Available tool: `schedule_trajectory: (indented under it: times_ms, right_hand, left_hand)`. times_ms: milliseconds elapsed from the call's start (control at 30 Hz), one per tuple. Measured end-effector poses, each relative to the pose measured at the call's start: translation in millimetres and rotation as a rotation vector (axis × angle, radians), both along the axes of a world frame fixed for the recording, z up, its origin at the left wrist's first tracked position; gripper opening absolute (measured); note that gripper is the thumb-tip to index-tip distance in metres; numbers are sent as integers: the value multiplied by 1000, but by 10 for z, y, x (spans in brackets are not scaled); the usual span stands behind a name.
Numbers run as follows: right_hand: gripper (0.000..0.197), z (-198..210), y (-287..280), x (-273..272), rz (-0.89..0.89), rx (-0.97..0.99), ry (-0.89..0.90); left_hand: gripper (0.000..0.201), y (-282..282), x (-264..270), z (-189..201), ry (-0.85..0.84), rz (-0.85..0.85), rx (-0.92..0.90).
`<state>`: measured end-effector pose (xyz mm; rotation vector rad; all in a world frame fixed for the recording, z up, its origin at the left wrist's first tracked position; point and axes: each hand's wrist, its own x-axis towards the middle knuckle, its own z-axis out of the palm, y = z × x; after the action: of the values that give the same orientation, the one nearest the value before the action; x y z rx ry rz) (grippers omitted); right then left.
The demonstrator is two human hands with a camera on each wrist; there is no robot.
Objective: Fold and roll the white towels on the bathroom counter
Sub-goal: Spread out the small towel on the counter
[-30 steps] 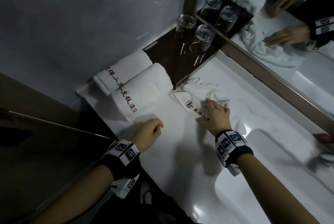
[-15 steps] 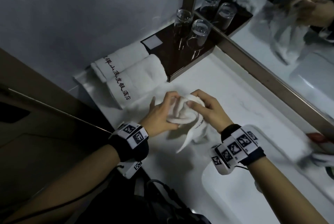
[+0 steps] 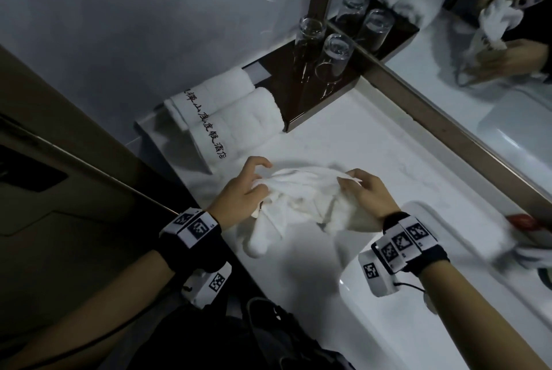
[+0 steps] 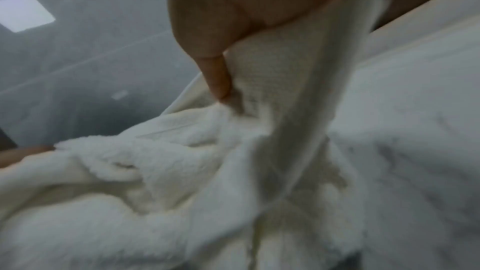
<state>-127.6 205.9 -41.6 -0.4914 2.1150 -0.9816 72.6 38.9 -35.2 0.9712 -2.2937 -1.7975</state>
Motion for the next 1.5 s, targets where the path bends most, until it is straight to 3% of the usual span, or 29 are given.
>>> schedule_trajectory:
  times_ms: [133, 267, 333, 400, 467, 567, 633, 733, 867, 1000, 1133, 1267, 1400, 1500]
  right_hand:
    - [18, 108, 11, 34, -34, -64, -283]
    - [44, 283, 66, -102, -1, -122, -607]
    - [52, 376, 65, -216, 53, -179, -653]
    - [43, 461, 0, -343, 112, -190, -493]
    - [53, 486, -123, -452, 156, -130, -243]
    - [53, 372, -356, -503, 233, -49, 167]
    - [42, 263, -458, -503, 205, -47, 393]
    - [36, 137, -481, -519, 58, -52, 559]
    - [37, -76, -319, -386, -84, 85, 530]
    - [54, -316, -79, -123, 2, 491, 260]
    - [32, -422, 17, 189, 168, 287, 192]
    - [18, -344, 51, 353, 29, -1, 64]
    - [18, -254, 70, 283, 41, -78, 235]
    - [14, -227, 195, 97, 42, 34, 406]
  left_hand:
    - [36, -134, -31, 74, 40, 103, 33]
    - [31, -275, -24, 184, 48, 41, 205]
    - [31, -352, -34, 237, 43, 7, 230]
    - [36, -428, -85, 255, 43, 20, 183]
    - [38, -482, -157, 264, 24, 34, 71]
    - [39, -536, -234, 232, -26, -58, -222]
    - [44, -561, -270, 187, -55, -75, -437]
    - [55, -551, -299, 112, -128, -2, -655]
    - [65, -334, -162, -47, -230, -42, -925]
    - [55, -22, 46, -321, -133, -285, -913]
    - [51, 166, 141, -607, -297, -534, -742]
    - [55, 179, 134, -700, -368, -603, -696]
    - [50, 252, 106, -639, -314, -686, -635]
    - [46, 395, 114, -573, -240, -726, -433]
